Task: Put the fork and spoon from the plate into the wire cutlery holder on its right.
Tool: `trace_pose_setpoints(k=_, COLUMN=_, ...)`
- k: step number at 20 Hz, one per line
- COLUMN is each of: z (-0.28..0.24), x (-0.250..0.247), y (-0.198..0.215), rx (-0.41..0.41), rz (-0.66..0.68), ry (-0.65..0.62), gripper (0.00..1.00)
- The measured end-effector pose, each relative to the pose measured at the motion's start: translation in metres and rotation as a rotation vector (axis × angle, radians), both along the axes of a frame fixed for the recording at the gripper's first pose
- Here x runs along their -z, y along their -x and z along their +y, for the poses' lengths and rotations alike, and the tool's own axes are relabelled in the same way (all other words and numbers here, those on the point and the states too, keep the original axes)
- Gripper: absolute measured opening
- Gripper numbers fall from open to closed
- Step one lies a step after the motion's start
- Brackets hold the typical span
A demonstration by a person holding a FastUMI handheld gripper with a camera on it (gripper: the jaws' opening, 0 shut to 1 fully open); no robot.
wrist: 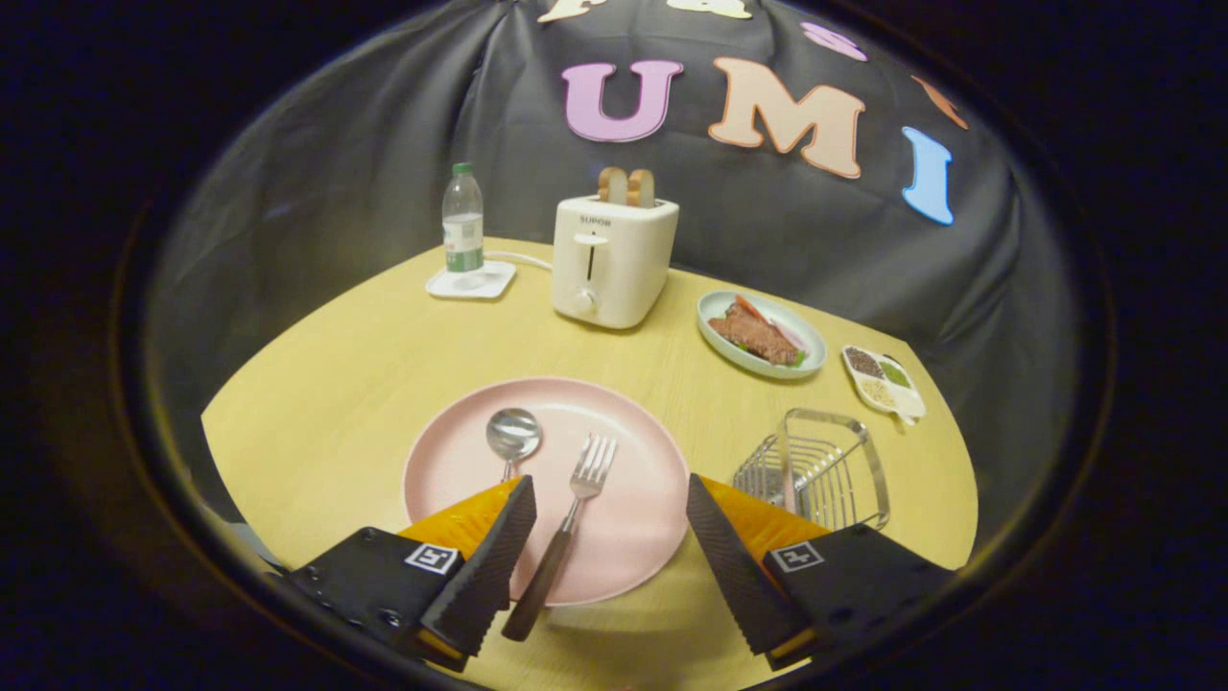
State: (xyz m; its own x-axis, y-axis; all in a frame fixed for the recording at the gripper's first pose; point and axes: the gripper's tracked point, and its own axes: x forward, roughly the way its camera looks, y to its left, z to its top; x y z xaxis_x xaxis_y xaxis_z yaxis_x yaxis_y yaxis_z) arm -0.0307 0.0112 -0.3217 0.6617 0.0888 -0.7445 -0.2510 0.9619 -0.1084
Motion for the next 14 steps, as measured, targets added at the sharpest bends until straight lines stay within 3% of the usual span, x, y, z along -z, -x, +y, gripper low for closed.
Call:
trace_pose_setpoints(k=5, z=-0.002, x=0.025, y=0.014, rx=-0.020, rz=0.100, ry=0.045, gripper=0.97)
trace_pose_setpoints(k=14, z=0.002, x=0.039, y=0.033, rx=-0.059, rz=0.207, ry=0.072, gripper=0.30)
